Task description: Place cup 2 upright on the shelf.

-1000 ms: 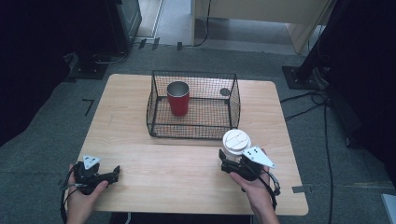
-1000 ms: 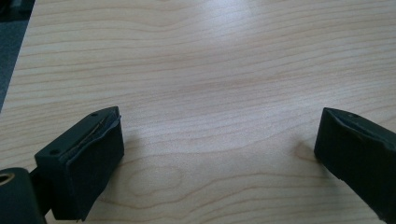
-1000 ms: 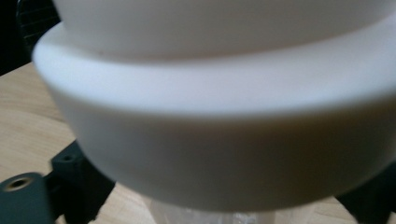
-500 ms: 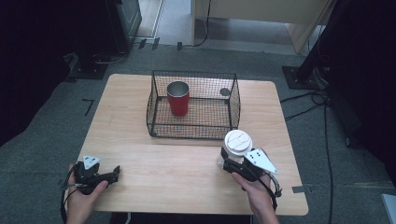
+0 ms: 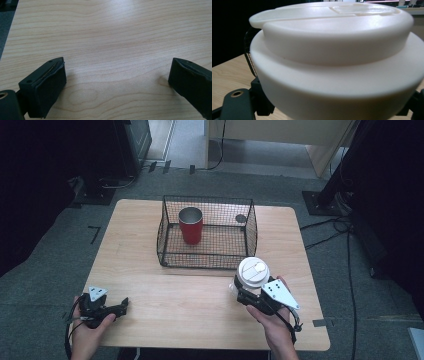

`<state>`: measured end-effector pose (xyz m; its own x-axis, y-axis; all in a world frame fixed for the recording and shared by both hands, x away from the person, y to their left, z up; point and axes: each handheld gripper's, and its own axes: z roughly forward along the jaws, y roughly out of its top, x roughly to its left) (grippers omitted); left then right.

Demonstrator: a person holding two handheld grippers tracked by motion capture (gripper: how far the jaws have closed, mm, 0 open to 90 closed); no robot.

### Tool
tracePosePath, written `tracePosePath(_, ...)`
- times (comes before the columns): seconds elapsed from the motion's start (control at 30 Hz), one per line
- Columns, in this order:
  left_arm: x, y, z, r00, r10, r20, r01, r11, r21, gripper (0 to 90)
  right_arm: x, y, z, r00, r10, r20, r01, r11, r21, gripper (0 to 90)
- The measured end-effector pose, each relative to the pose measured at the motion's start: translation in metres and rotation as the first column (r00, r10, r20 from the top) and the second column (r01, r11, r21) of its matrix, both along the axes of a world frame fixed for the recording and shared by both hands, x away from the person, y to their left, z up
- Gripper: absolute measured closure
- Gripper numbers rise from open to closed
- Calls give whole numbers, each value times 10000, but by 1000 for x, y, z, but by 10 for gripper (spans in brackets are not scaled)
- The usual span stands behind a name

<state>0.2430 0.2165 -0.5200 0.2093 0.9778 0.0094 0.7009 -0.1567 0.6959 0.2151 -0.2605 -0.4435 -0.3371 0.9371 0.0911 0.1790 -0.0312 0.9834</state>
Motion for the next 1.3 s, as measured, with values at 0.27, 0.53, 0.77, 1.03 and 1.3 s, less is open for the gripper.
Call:
tracePosePath(0.27, 0, 0, 0, 10000, -1, 0, 1, 10000, 2, 20, 0, 7, 14, 9989, -73, 467, 75, 10000, -29, 161)
tracePosePath(0.53, 0, 0, 0, 10000, 3, 3, -3, 10000, 4, 20, 2, 16, 24, 9961, -39, 879, 30, 9999, 102, 160)
tracePosePath(0.77, 0, 0, 0, 10000, 23, 25, -23, 10000, -15, 20, 6, 22, 31, 9929, -39, 1190, 31, 10000, 73, 160)
tracePosePath(1.03, 0, -1, 0, 10000, 32, 26, -32, 10000, -5, 20, 11, 27, 40, 9901, -198, 1391, 176, 9997, 171, 160)
tracePosePath(1.3, 0, -1, 0, 10000, 28, 23, -28, 10000, -3, 20, 19, 29, 48, 9849, -366, 1691, 307, 9988, 376, 160)
